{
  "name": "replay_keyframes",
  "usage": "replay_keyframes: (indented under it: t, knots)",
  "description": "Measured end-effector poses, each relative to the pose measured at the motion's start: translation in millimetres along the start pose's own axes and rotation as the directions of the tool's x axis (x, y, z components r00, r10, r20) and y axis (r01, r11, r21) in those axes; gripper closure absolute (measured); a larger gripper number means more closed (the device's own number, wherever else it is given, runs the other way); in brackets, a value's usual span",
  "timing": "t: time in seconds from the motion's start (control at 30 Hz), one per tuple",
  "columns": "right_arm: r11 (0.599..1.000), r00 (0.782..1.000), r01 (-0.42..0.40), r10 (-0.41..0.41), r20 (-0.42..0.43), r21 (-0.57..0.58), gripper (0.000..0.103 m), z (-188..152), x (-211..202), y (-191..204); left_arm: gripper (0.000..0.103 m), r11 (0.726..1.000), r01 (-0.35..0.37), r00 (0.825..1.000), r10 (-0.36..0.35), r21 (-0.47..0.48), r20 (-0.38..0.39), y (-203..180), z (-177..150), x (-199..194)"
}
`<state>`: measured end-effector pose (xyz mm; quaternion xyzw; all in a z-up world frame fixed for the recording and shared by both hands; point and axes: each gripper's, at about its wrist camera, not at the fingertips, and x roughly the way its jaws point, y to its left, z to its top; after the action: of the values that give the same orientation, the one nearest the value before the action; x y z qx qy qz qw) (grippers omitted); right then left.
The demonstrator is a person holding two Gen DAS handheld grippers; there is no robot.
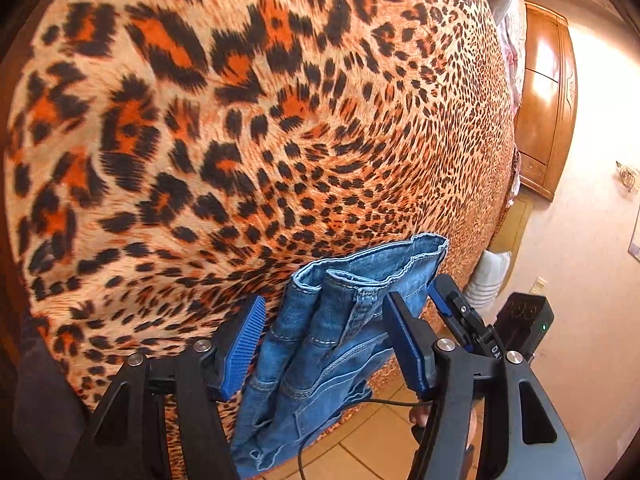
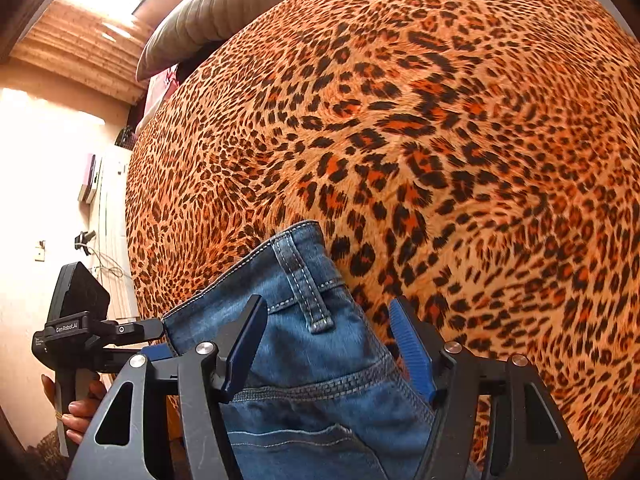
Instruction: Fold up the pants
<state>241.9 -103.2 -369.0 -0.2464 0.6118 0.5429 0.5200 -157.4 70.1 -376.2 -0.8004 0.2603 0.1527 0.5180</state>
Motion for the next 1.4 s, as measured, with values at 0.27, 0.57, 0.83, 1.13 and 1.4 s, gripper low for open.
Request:
replay_keyframes:
  t: [0.27,0.57,0.83,1.13,1.4]
  knots:
    - [0.992,0.989,-0.123,0.121,-0.086,-0.013,0.021,24,26,11,0.026,0.994,-0.017,1.0,0.017,0.108,0.006,-4,2,38]
    - [0.961,0.991,0.116,-0.129,-0.033,-0.251,0.086,8,11,60,0.089,0.943,-0.145,0.988,0.12,0.298,0.099,-37,-34,40]
    - [0.963,0.984,0.096,-0.053,0.171,-0.25,0.089,-45,-74,78,0.091,0.76,-0.224,0.968,0.102,0.61,0.229,-94,-134,-8]
    - [0.992,0.929,-0.013,0.059,0.365,-0.128,0.088,-182,-176,29,0.089,0.483,-0.176,0.982,0.142,0.858,0.122,-91,-285,-18]
    - [0.988,0.963,0.075,-0.107,0.247,0.136,0.079,-328,-113,-69,0.086,0.492,-0.232,0.849,0.524,0.839,-0.072,8,-316,100]
